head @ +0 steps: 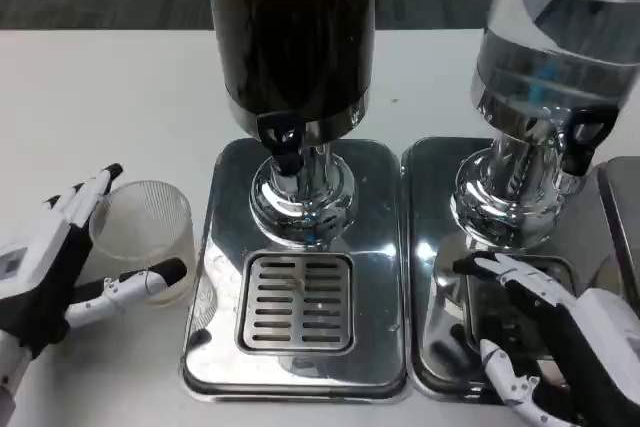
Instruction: Grasp the cup under the faucet to collect the drink, then remove the cup.
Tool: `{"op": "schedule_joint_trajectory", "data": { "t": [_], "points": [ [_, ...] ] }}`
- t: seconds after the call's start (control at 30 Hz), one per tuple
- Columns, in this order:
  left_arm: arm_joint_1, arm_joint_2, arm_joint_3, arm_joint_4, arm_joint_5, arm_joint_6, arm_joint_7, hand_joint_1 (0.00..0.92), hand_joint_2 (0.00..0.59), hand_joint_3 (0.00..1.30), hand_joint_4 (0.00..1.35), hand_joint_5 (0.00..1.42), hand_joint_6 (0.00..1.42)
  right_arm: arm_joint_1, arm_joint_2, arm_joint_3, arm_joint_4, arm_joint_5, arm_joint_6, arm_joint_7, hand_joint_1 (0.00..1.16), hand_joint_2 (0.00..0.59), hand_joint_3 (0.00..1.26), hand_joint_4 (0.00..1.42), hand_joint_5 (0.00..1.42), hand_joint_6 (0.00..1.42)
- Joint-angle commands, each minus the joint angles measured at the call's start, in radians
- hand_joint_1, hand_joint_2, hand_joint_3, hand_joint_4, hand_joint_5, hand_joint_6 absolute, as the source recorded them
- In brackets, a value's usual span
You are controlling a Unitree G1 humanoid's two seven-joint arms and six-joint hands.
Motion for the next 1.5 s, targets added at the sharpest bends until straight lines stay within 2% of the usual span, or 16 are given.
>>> {"op": "schedule_joint_trajectory", "data": {
  "t": [0.03,0.43,0.67,0.9,1.1,1.27,1.33,1.4,1.5],
  "points": [
    [-0.015,0.021,-0.017,0.014,0.017,-0.032,0.028,0.000,0.002,0.00,0.00,0.01,0.00,0.000,0.001,-0.011,-0.006,0.018,0.005,0.000,0.45,0.586,0.24,0.14,0.13,0.21],
    [-0.085,0.009,-0.048,0.140,-0.006,-0.154,0.010,0.000,0.037,0.00,0.00,0.10,0.03,0.006,0.003,-0.024,-0.007,0.023,0.011,-0.003,0.44,0.586,0.24,0.14,0.13,0.21],
    [-0.111,-0.007,-0.060,0.195,-0.005,-0.211,0.032,0.000,0.049,0.08,0.02,0.22,0.14,0.003,0.005,-0.036,-0.002,0.042,0.013,-0.004,0.41,0.586,0.25,0.14,0.13,0.22],
    [-0.135,-0.015,-0.059,0.246,-0.020,-0.222,0.020,0.000,0.073,0.20,0.13,0.33,0.25,0.006,0.016,-0.050,-0.013,0.060,0.024,-0.001,0.40,0.586,0.25,0.14,0.13,0.22],
    [-0.148,-0.026,-0.067,0.268,-0.025,-0.210,0.020,0.000,0.078,0.29,0.22,0.40,0.32,0.011,0.011,-0.058,-0.024,0.066,0.023,0.005,0.36,0.586,0.26,0.14,0.13,0.22],
    [-0.152,-0.030,-0.081,0.279,-0.029,-0.196,0.023,0.005,0.094,0.31,0.23,0.42,0.32,0.010,0.012,-0.068,-0.022,0.075,0.027,0.012,0.36,0.586,0.25,0.14,0.13,0.22],
    [-0.154,-0.028,-0.095,0.278,-0.017,-0.186,0.033,0.103,0.107,0.29,0.25,0.45,0.36,0.011,0.011,-0.072,-0.020,0.078,0.023,0.013,0.35,0.586,0.25,0.14,0.13,0.22],
    [-0.153,-0.025,-0.108,0.275,-0.007,-0.177,0.046,0.129,0.090,0.25,0.25,0.45,0.36,0.013,0.012,-0.075,-0.024,0.083,0.027,0.018,0.35,0.586,0.25,0.15,0.13,0.22],
    [-0.150,-0.025,-0.117,0.271,-0.007,-0.168,0.053,0.115,0.077,0.22,0.24,0.46,0.37,0.017,0.012,-0.079,-0.033,0.087,0.030,0.023,0.35,0.586,0.26,0.15,0.13,0.22]
  ]
}}
